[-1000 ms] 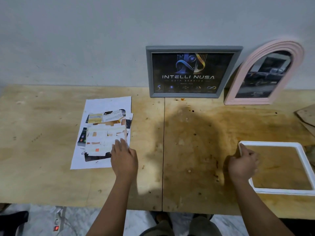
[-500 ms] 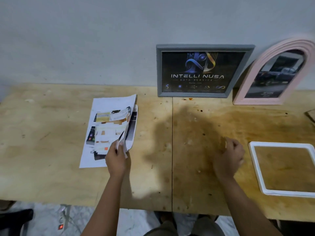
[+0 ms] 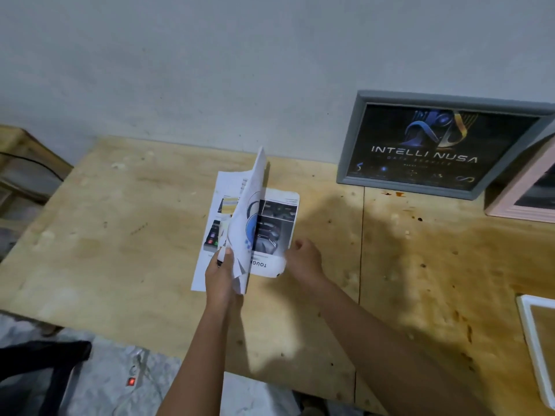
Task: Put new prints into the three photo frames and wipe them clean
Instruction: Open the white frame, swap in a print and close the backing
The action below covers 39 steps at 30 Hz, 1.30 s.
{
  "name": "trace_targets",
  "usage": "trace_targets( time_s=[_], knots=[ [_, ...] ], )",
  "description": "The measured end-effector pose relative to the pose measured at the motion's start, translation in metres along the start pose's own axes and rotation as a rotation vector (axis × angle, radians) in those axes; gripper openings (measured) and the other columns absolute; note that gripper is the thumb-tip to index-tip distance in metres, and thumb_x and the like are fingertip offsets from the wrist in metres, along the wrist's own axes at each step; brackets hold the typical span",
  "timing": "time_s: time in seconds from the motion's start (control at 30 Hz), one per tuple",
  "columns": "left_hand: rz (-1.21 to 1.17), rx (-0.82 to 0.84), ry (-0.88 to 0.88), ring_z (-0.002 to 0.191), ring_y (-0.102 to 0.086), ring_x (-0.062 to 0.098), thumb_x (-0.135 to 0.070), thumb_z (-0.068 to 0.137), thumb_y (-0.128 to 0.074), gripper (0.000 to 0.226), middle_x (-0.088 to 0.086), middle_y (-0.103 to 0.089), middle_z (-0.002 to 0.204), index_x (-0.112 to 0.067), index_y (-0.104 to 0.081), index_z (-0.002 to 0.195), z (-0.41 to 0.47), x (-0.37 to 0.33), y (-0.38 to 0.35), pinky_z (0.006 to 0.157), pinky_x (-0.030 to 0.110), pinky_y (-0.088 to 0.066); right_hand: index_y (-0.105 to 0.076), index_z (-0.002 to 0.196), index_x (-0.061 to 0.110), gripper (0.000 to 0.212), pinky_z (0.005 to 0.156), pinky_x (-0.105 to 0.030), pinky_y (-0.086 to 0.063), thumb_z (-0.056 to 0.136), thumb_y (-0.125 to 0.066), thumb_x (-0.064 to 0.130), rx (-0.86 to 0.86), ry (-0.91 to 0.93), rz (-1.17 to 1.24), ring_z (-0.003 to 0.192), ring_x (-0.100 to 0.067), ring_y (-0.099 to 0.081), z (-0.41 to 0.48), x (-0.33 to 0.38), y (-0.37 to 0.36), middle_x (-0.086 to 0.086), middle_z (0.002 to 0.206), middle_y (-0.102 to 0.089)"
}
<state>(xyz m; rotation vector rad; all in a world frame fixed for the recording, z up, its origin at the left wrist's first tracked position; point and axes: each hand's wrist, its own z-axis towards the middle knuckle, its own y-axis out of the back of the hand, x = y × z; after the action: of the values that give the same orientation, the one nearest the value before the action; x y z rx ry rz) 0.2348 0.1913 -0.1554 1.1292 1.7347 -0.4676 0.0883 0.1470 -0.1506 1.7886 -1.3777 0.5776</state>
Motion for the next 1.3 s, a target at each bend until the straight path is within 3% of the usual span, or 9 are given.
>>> trace_targets(
  time_s=[0.1,0.27,0.5,0.7,0.83,0.93,1.03,1.2,1.3],
  knots=[
    [-0.081,0.022,0.042,0.077,-0.057,0.017,-0.030,0.097,-0.047,0.023,0.001,-0.062,0.086,-0.013,-0.059,0.106,-0.001,-0.002,0.000,0.056,0.015,-0.047,-0.049,0.101,0.003,0.021,0.056,-0.025,-0.038,0.084,-0.055,0.013,0.002,-0.096,0.058,0.075,-0.019,-0.050,0.008,0.013,-0.010,-0.002,0.084,-0.051],
    [-0.054,0.027,-0.002,0.088,-0.062,0.016,-0.031,0.096,-0.049,0.031,-0.001,-0.065,0.095,-0.015,-0.056,0.121,0.004,0.001,0.000,0.073,0.023,-0.049,-0.046,0.063,0.017,0.025,0.049,-0.020,-0.032,0.085,-0.055,0.011,0.092,-0.044,0.027,0.060,-0.011,-0.045,0.008,0.020,-0.013,0.002,0.068,-0.049],
    [0.037,-0.043,-0.179,0.097,-0.059,0.015,-0.026,0.098,-0.046,0.026,0.000,-0.065,0.104,-0.011,-0.059,0.115,-0.005,-0.001,-0.010,0.080,0.017,-0.043,-0.053,0.098,0.013,0.009,0.047,-0.011,-0.040,0.091,-0.050,0.009,0.005,0.259,0.011,0.067,-0.004,-0.054,-0.001,0.021,0.018,0.006,0.083,-0.057],
    [0.200,0.100,-0.364,0.087,-0.058,0.004,-0.027,0.097,-0.048,0.013,-0.010,-0.062,0.090,-0.021,-0.059,0.100,-0.019,-0.001,-0.021,0.075,0.017,-0.046,-0.039,0.125,0.021,0.041,0.059,-0.018,-0.051,0.091,-0.057,0.008,-0.086,0.446,0.213,0.084,-0.010,-0.066,-0.015,0.017,0.085,-0.001,0.104,-0.063],
    [0.597,0.238,-0.477,0.124,-0.045,0.026,-0.062,0.085,-0.045,0.063,0.004,-0.054,0.123,-0.013,-0.054,0.124,-0.020,0.020,-0.030,0.096,0.035,-0.040,-0.041,0.122,0.023,0.039,0.055,-0.019,-0.052,0.091,-0.056,0.006,-0.157,0.472,0.274,0.077,-0.006,-0.068,-0.023,0.016,0.129,0.000,0.100,-0.066],
    [1.039,0.298,-0.515,0.145,-0.004,0.027,-0.088,0.064,-0.010,0.111,0.008,-0.015,0.156,-0.016,-0.027,0.147,-0.019,0.037,-0.033,0.115,0.043,-0.008,-0.045,0.121,0.015,0.036,0.051,-0.018,-0.051,0.089,-0.056,0.003,-0.232,0.440,0.319,0.069,-0.001,-0.067,-0.031,0.010,0.155,0.004,0.096,-0.065],
    [1.210,0.310,-0.496,0.144,0.013,0.023,-0.089,0.065,-0.007,0.110,0.005,0.008,0.158,-0.021,-0.004,0.150,-0.022,0.040,-0.036,0.116,0.043,0.004,-0.048,0.117,0.010,0.031,0.050,-0.018,-0.051,0.088,-0.056,0.001,-0.286,0.403,0.366,0.065,-0.002,-0.065,-0.043,0.002,0.177,0.004,0.090,-0.065],
    [1.113,0.252,-0.558,0.145,0.010,0.024,-0.058,0.079,-0.050,0.094,0.008,0.002,0.158,-0.012,-0.010,0.150,-0.049,0.019,-0.061,0.116,0.050,-0.001,-0.052,0.113,0.011,0.028,0.068,-0.039,-0.054,0.088,-0.057,0.001,-0.307,0.334,0.488,0.083,-0.027,-0.065,-0.062,-0.020,0.217,-0.011,0.096,-0.067],
    [0.758,0.494,-0.732,0.143,-0.002,0.013,-0.059,0.068,-0.046,0.095,0.001,-0.010,0.156,-0.014,-0.020,0.147,-0.092,-0.013,-0.100,0.118,0.039,-0.008,-0.049,0.115,0.009,0.028,0.058,-0.026,-0.055,0.089,-0.055,-0.001,-0.285,0.353,0.561,0.074,-0.017,-0.067,-0.073,-0.030,0.245,-0.009,0.094,-0.067]
  ],
)
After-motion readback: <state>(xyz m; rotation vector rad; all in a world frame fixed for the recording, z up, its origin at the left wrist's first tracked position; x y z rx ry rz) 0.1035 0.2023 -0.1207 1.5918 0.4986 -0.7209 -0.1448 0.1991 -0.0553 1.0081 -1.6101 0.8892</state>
